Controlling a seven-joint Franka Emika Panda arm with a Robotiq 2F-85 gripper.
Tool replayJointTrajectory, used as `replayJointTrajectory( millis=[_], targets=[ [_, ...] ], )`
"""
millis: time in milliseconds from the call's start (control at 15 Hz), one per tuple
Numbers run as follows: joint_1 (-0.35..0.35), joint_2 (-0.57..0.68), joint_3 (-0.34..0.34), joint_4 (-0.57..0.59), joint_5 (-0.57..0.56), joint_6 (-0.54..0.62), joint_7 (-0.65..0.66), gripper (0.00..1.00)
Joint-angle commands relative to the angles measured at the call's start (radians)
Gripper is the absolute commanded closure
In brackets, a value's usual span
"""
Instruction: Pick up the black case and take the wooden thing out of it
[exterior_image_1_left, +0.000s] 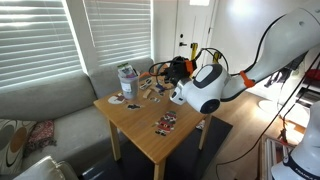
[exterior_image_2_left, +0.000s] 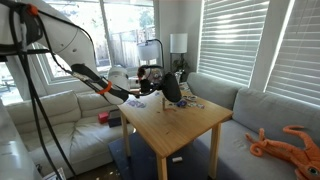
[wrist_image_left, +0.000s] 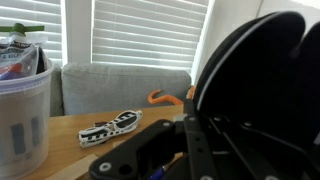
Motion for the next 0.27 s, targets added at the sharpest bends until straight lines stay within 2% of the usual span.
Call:
replayJointTrajectory(
  millis=[0,200],
  targets=[
    [-0.004,0.002,0.005,0.001,0.001,-0.002,0.000,0.95],
    [-0.004,0.007,0.005,0.001,0.001,-0.002,0.000,0.95]
  ],
)
